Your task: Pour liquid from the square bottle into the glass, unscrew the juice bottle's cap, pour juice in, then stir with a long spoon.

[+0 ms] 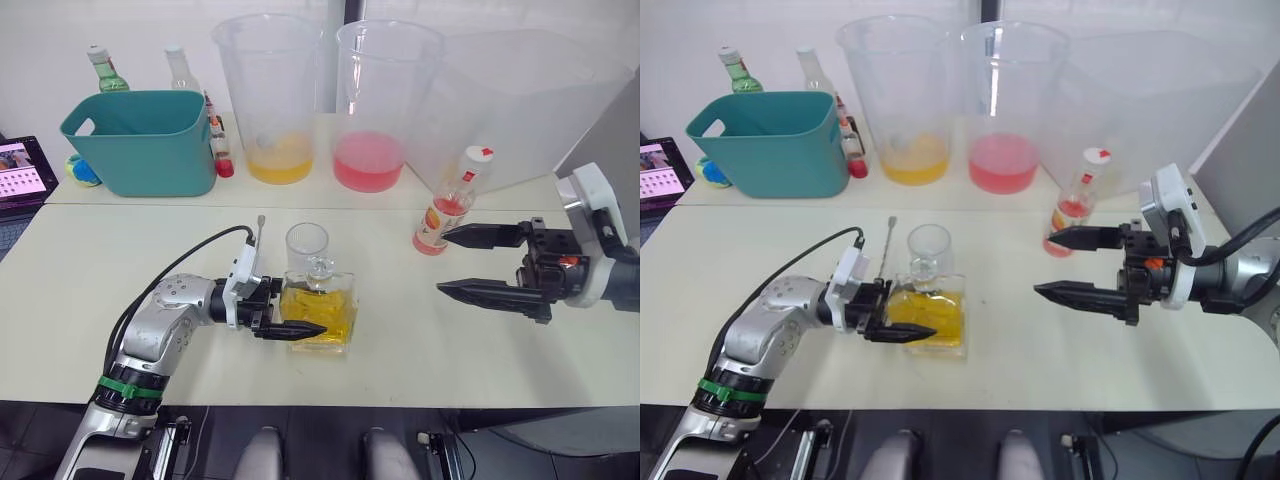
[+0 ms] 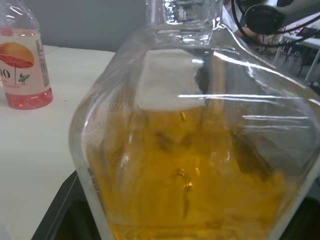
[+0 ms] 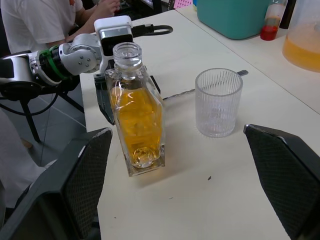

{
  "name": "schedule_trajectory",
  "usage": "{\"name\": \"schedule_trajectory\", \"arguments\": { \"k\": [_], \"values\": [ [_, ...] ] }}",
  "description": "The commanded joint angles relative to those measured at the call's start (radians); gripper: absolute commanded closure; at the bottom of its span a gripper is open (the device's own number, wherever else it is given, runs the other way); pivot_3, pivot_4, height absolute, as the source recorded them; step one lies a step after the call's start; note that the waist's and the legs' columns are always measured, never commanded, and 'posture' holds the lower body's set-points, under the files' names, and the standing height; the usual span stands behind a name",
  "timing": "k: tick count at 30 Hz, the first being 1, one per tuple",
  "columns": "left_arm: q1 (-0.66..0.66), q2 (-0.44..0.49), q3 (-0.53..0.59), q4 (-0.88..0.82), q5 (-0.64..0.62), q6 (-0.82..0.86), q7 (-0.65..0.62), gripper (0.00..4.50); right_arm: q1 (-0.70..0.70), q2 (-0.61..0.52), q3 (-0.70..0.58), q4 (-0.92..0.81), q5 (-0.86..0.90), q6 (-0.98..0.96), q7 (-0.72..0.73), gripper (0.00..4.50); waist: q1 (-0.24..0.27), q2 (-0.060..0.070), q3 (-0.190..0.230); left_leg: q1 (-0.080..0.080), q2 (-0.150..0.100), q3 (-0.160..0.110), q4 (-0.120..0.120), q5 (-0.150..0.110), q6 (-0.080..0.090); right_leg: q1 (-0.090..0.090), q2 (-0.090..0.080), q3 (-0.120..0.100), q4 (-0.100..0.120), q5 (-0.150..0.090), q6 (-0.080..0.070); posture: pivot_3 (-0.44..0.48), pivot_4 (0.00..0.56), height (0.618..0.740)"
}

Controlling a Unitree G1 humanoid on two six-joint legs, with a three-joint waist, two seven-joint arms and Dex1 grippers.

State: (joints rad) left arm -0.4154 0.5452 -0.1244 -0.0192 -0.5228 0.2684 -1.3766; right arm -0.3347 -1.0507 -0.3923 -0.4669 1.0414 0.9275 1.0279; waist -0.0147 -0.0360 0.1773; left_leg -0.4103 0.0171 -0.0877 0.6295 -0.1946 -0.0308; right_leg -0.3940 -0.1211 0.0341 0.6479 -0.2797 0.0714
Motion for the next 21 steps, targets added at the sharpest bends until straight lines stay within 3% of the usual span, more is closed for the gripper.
{"name": "schedule_trajectory", "arguments": {
  "k": [1, 12, 14, 16, 21],
  "values": [
    [-0.011, -0.015, 0.008, 0.009, 0.019, -0.095, -0.03, 1.68, 0.01, -0.021, -0.061, -0.029, 0.03, 0.003, -0.017, 0.0, 0.001, 0.0, 0.0, 0.0, 0.0, 0.0, 0.0, 0.0, 0.0, 0.0, 0.0, 0.0, 0.0, 0.0, 0.0, 0.0, 0.15, 0.74],
    [-0.01, -0.004, -0.018, 0.141, 0.125, -0.25, -0.058, 1.68, 0.027, -0.017, -0.057, -0.034, 0.009, -0.033, -0.029, 0.0, 0.002, 0.0, 0.0, 0.002, 0.0, 0.0, 0.001, 0.0, 0.0, 0.003, 0.0, 0.0, 0.0, 0.0, 0.0, 0.0, 0.15, 0.74],
    [-0.016, -0.011, -0.008, 0.126, 0.097, -0.197, -0.036, 0.63, 0.013, -0.011, -0.045, -0.03, -0.001, -0.044, -0.037, 0.0, 0.002, 0.0, 0.0, 0.003, 0.0, 0.0, 0.001, 0.0, 0.0, 0.004, 0.0, 0.0, 0.0, 0.0, 0.0, 0.0, 0.15, 0.74],
    [-0.027, -0.007, -0.002, 0.081, 0.077, -0.14, -0.015, 0.04, 0.002, -0.008, -0.036, -0.03, 0.005, -0.046, -0.039, 0.0, 0.001, 0.0, 0.0, 0.003, 0.0, 0.0, 0.001, 0.0, 0.0, 0.004, 0.0, 0.0, 0.0, 0.0, 0.0, 0.0, 0.15, 0.74],
    [-0.047, 0.022, 0.004, -0.006, 0.09, -0.056, 0.048, 0.04, -0.011, -0.007, -0.019, -0.028, -0.006, -0.062, -0.036, 0.0, 0.002, 0.0, 0.0, 0.003, 0.0, 0.0, 0.002, 0.0, 0.0, 0.004, 0.0, 0.0, 0.0, 0.0, 0.0, 0.0, 0.15, 0.74]
  ]
}}
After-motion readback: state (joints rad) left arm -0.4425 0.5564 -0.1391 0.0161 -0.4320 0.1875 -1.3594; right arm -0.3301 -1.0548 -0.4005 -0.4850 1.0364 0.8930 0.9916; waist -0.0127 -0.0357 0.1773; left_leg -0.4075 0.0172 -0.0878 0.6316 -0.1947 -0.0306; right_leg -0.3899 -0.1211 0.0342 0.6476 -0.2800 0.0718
